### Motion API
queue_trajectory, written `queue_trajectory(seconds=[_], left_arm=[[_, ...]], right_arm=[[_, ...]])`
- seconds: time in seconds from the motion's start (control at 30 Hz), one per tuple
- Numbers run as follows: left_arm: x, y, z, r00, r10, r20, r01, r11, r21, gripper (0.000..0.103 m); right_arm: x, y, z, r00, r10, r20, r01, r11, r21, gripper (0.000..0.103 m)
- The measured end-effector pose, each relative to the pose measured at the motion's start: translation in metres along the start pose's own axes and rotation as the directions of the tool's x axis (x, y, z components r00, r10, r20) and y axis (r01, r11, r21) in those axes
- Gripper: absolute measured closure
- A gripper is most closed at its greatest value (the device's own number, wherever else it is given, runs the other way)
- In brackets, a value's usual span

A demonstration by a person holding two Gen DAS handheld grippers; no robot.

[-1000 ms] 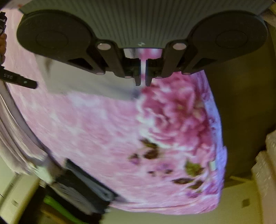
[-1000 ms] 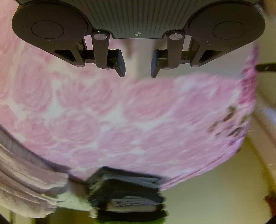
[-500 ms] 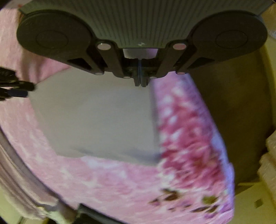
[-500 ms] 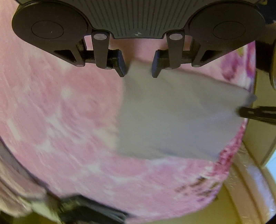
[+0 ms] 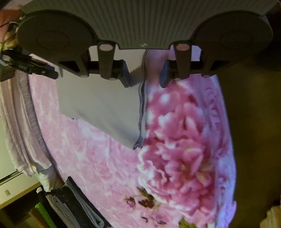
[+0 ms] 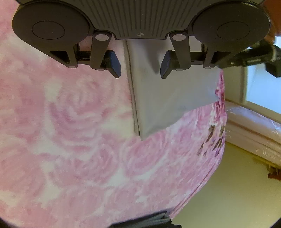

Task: Organize objects
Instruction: 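Grasp the folded grey tank top edge with both grippers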

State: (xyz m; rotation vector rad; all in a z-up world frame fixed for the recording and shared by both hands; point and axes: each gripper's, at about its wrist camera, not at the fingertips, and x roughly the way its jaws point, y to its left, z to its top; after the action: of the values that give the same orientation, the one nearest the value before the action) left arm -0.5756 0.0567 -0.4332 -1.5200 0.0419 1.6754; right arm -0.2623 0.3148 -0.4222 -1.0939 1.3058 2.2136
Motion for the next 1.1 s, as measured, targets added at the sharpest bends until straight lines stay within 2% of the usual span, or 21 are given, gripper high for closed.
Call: queue_trajectory(seconds=[0.2,0.37,0.47,0.67,0.8,0.87,0.93,1.1], left_arm=[[0.006,0.010,0.014,0.997,-0.075,0.014,0.076,0.996,-0.038,0.069],[0.006,0.002,0.019,0.996,-0.081,0.039,0.080,0.997,0.006,0.070],[0.007,0.000,0.016,0.996,-0.077,0.043,0.076,0.997,0.025,0.072],[0.009,0.003,0.003,0.990,-0.141,-0.003,0.141,0.990,0.026,0.081],[0.010,0.011,0.011,0.980,-0.196,0.041,0.196,0.980,-0.011,0.088],[0.014,0.012,0.020,0.978,-0.196,0.069,0.197,0.980,-0.005,0.088],[0.023,0.012,0.028,0.980,-0.189,0.055,0.189,0.982,-0.004,0.090],[0.026,0.013,0.024,0.978,-0.205,0.049,0.205,0.979,-0.003,0.091]], right_arm=[[0.022,-0.010,0.023,0.996,0.086,0.009,-0.086,0.996,0.032,0.056],[0.037,-0.007,0.037,0.993,0.114,0.031,-0.115,0.993,0.009,0.057],[0.039,-0.005,0.036,0.993,0.113,0.037,-0.113,0.994,-0.013,0.057],[0.028,-0.011,0.020,0.990,0.132,0.052,-0.132,0.991,-0.007,0.057],[0.024,-0.018,0.013,0.985,0.163,0.056,-0.164,0.986,0.021,0.057],[0.027,-0.018,0.017,0.984,0.171,0.051,-0.172,0.985,0.028,0.057],[0.030,-0.017,0.023,0.983,0.178,0.051,-0.179,0.983,0.027,0.057],[0.039,-0.015,0.031,0.978,0.194,0.070,-0.197,0.980,0.030,0.057]])
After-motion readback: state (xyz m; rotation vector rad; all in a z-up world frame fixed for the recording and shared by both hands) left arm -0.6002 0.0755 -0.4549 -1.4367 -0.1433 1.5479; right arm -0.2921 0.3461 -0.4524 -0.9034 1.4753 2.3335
